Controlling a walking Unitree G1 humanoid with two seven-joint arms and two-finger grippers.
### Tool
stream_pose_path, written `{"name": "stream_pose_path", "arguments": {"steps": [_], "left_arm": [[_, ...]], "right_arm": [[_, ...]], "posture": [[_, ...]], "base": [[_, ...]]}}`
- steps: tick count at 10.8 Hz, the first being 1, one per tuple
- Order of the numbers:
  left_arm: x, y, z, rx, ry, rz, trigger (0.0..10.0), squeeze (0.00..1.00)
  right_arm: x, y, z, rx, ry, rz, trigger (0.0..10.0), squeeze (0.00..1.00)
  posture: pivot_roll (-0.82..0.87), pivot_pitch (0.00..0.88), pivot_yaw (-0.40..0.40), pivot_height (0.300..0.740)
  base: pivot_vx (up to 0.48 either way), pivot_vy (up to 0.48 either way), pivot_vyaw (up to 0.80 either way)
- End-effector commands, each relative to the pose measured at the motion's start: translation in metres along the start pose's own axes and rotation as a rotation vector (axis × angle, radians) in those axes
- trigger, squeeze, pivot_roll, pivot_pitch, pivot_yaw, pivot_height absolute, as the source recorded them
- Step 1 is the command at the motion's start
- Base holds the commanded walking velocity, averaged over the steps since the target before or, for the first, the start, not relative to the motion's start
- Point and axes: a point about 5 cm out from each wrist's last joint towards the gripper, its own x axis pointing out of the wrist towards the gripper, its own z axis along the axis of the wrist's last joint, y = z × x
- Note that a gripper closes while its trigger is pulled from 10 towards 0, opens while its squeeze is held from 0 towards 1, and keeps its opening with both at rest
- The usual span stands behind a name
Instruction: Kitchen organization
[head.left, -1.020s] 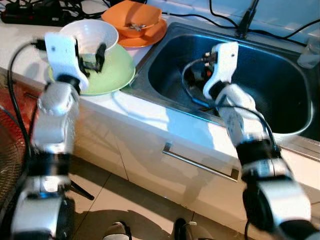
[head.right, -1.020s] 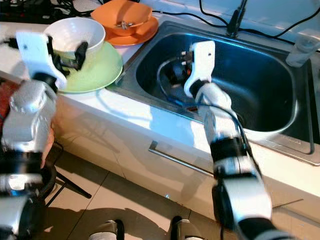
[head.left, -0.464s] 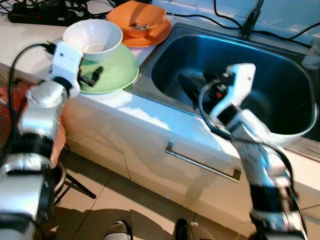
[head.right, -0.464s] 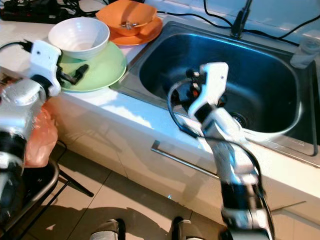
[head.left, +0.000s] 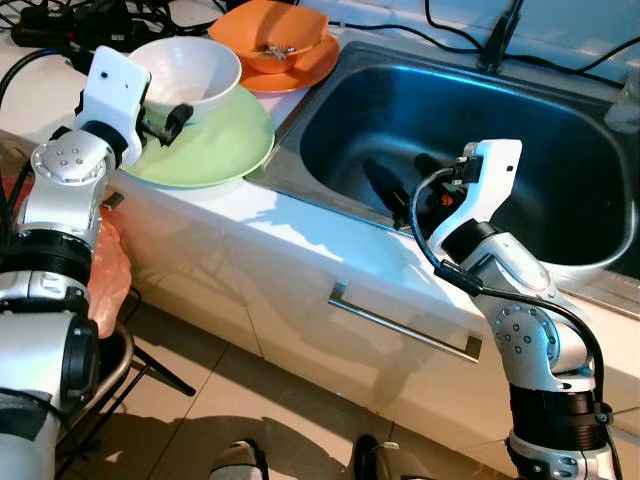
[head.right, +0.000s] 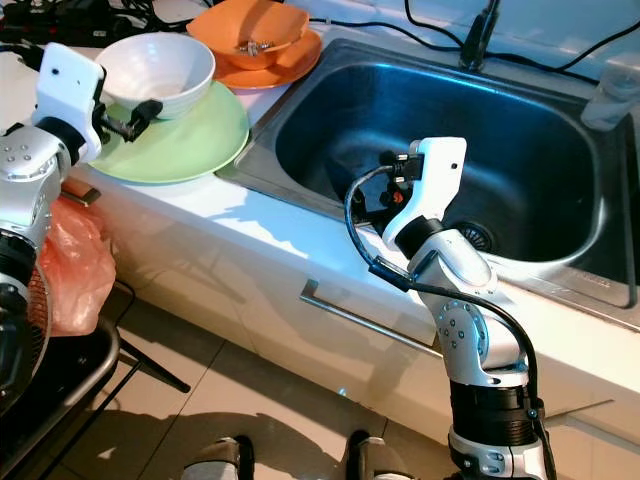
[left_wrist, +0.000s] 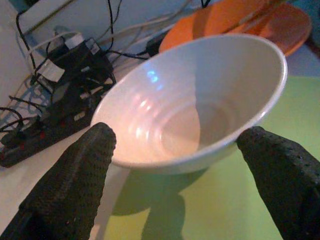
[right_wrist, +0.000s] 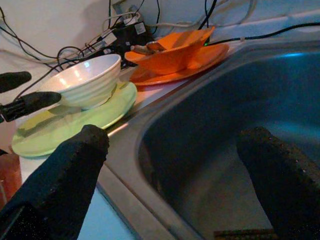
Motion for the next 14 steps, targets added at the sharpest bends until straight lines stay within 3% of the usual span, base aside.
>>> {"name": "stream_pose_path", "arguments": {"steps": [1,4,7,9,14], "left_arm": [[0.000,0.003,0.002,0.022,0.004,-0.017,10.0,0.00],[0.002,-0.008,-0.005,0.041,0.021,-0.096,10.0,0.00],[0.008,-0.011,0.008,0.124,0.003,-0.139,10.0,0.00],[0.010,-0.011,0.013,0.126,-0.005,-0.142,10.0,0.00],[0.011,-0.018,0.004,0.155,0.083,-0.254,10.0,0.00]], "right_arm": [[-0.004,0.001,0.004,0.004,-0.014,-0.003,10.0,0.51],[-0.013,0.007,-0.003,0.040,0.001,-0.011,10.0,0.51],[-0.017,0.009,-0.006,0.062,0.008,-0.030,10.0,0.51],[-0.018,0.010,-0.008,0.072,0.013,-0.038,10.0,0.51],[-0.024,0.012,-0.010,0.089,0.019,-0.058,10.0,0.51]], "posture": [[-0.07,0.171,0.043,0.740],[-0.07,0.204,0.059,0.740],[-0.07,0.223,0.078,0.740],[-0.07,0.226,0.080,0.740],[-0.08,0.252,0.091,0.740]], "base": [[0.000,0.000,0.00],[0.000,0.000,0.00],[0.000,0.000,0.00],[0.000,0.000,0.00],[0.000,0.000,0.00]]}}
